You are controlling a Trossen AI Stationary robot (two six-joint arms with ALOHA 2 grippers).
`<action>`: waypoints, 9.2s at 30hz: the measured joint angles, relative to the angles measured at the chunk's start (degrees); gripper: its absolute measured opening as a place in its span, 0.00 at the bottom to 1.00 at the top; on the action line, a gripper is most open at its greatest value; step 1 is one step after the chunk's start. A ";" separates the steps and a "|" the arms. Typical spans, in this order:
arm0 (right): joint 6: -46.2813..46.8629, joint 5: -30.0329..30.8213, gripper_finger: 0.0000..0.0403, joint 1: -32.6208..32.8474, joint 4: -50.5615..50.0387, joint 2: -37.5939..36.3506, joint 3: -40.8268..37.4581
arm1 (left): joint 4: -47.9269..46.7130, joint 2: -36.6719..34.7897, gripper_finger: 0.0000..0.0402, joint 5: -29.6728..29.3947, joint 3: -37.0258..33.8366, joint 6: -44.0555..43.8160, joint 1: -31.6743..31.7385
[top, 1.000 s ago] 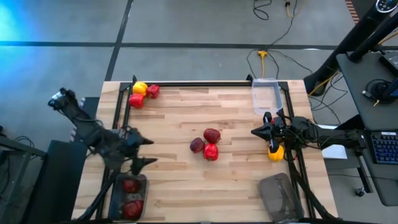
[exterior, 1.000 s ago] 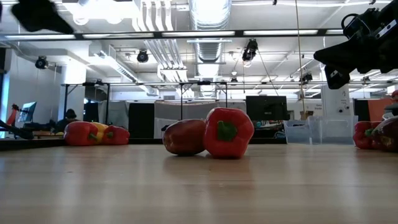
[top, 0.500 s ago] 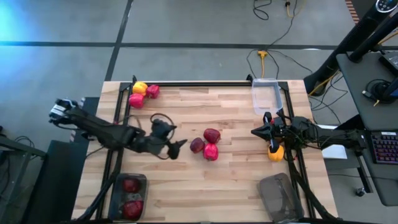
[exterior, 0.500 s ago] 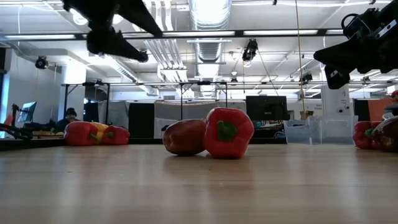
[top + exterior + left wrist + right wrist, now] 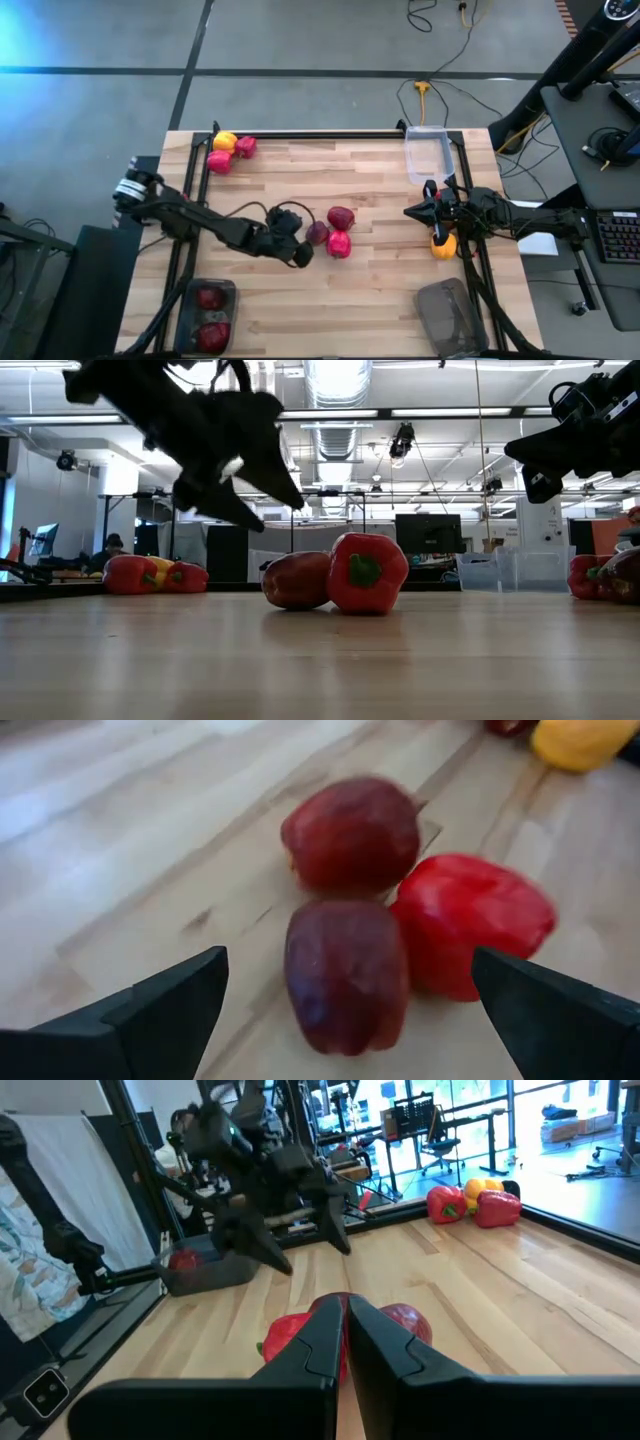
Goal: Sort produce into baskets
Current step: Put the dark red apple into the left black bin
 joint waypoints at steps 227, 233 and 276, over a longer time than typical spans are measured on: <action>-8.13 36.94 0.61 13.52 -72.05 77.64 91.10 | -54.42 -19.04 0.80 32.98 14.50 -40.31 -31.65; -6.20 35.46 0.59 13.54 -72.07 77.64 91.10 | -54.37 -16.12 0.80 40.31 14.38 -43.40 -35.43; 7.64 24.49 0.57 27.82 -45.67 78.76 76.30 | -61.46 -13.01 0.89 63.19 22.26 -40.13 -32.90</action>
